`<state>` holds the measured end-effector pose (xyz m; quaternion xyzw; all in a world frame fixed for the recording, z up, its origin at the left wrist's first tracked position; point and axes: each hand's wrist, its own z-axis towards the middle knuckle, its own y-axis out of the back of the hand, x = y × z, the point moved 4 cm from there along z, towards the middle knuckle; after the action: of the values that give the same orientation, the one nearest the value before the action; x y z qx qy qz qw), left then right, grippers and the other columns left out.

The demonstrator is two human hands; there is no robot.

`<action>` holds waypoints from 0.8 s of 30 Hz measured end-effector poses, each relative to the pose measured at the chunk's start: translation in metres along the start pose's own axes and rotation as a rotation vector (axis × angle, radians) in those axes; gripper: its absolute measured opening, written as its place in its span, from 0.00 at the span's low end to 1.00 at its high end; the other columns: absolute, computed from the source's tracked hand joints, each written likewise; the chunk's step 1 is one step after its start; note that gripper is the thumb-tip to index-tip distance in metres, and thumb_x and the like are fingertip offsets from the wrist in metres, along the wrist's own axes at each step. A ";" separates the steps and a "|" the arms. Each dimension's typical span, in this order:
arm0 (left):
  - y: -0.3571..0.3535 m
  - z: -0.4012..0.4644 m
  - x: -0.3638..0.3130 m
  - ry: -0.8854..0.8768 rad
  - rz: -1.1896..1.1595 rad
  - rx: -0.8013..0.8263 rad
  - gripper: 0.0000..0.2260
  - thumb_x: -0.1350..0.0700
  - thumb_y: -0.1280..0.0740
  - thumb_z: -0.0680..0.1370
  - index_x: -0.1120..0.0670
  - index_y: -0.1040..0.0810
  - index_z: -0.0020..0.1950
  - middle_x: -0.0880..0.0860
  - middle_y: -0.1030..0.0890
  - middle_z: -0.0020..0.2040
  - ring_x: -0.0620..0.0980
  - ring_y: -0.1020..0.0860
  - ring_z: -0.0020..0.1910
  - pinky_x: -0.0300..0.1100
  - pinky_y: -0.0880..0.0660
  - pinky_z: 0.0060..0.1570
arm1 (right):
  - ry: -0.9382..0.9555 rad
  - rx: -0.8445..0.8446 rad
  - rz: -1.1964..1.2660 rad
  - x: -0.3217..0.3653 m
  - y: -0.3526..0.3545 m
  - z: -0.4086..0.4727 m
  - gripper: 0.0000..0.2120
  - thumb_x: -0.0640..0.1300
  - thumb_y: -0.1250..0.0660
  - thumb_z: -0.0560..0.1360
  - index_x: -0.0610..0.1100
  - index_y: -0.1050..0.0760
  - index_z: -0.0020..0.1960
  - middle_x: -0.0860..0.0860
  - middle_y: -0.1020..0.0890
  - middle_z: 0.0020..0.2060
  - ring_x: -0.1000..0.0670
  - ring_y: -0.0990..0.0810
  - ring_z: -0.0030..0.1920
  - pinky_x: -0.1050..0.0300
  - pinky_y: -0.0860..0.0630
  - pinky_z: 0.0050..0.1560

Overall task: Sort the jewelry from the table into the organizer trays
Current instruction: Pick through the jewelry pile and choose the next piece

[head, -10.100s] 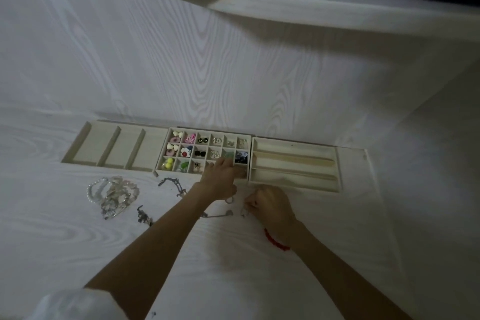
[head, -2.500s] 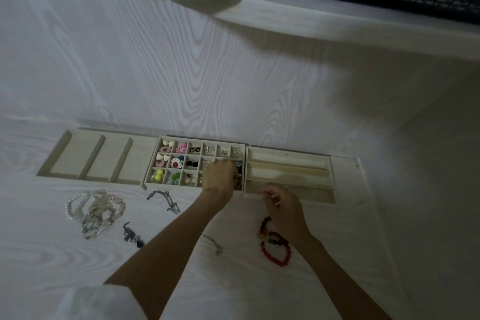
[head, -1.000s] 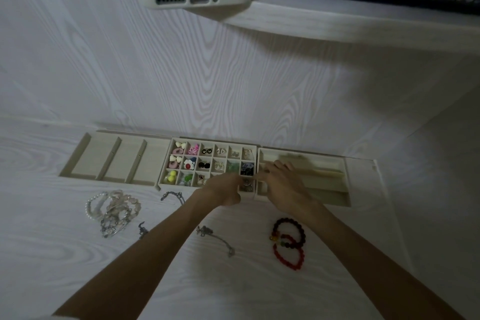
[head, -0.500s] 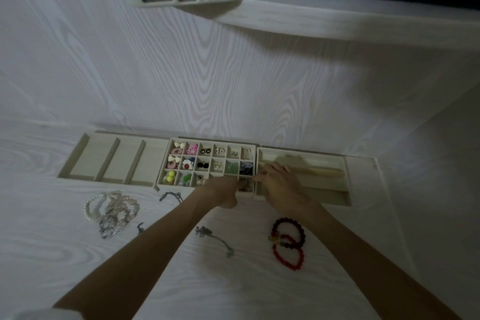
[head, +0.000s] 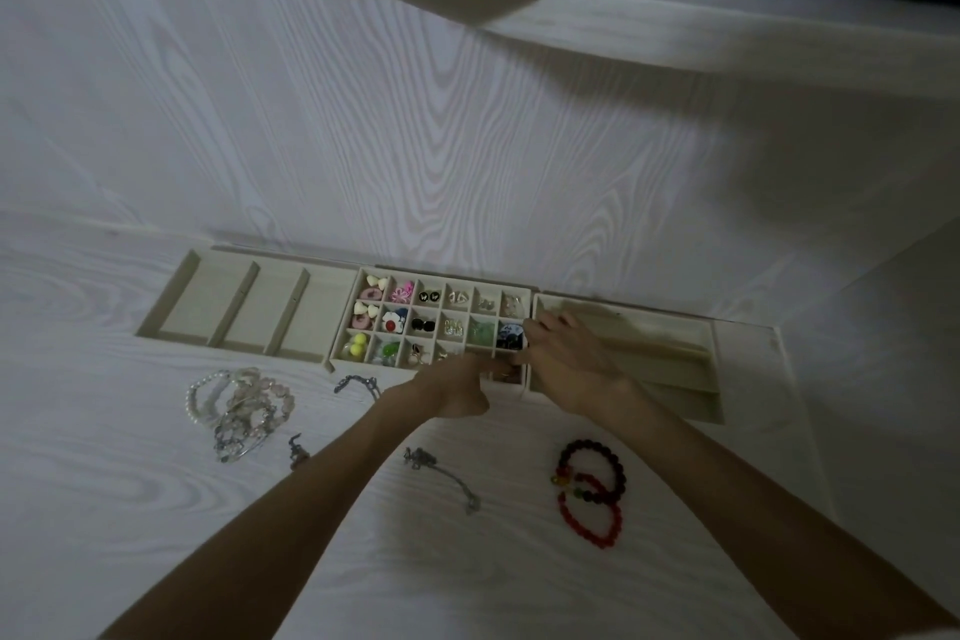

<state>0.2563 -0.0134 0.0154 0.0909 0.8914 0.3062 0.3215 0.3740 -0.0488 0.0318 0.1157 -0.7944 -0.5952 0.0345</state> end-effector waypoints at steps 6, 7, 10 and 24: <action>-0.006 0.007 -0.004 0.026 -0.066 -0.025 0.21 0.66 0.37 0.73 0.60 0.29 0.67 0.64 0.24 0.45 0.54 0.27 0.40 0.39 0.35 0.30 | 0.009 -0.015 -0.005 0.000 0.000 -0.005 0.20 0.41 0.43 0.79 0.54 0.29 0.68 0.48 0.30 0.60 0.45 0.36 0.64 0.51 0.41 0.61; -0.008 0.009 -0.006 0.034 -0.060 -0.020 0.20 0.66 0.37 0.73 0.62 0.28 0.65 0.61 0.24 0.43 0.56 0.26 0.41 0.39 0.35 0.31 | 0.009 -0.024 -0.001 0.000 0.000 -0.005 0.19 0.41 0.43 0.78 0.54 0.29 0.67 0.49 0.29 0.59 0.45 0.35 0.63 0.51 0.41 0.61; -0.013 0.015 -0.010 0.064 -0.072 -0.003 0.18 0.65 0.37 0.71 0.64 0.27 0.62 0.55 0.28 0.38 0.54 0.26 0.38 0.39 0.34 0.30 | 0.008 -0.033 0.000 0.001 0.000 -0.006 0.18 0.41 0.42 0.78 0.52 0.27 0.65 0.49 0.29 0.59 0.45 0.35 0.63 0.50 0.41 0.61; -0.009 -0.002 -0.011 0.103 -0.428 -0.015 0.29 0.71 0.37 0.72 0.56 0.33 0.72 0.54 0.23 0.41 0.45 0.34 0.24 0.31 0.41 0.17 | -0.060 -0.051 0.168 -0.006 0.008 -0.012 0.22 0.38 0.40 0.77 0.54 0.30 0.69 0.51 0.28 0.59 0.49 0.35 0.61 0.57 0.44 0.57</action>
<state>0.2636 -0.0253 0.0166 -0.1185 0.9034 0.2417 0.3339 0.3807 -0.0566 0.0428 0.0297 -0.7865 -0.6137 0.0635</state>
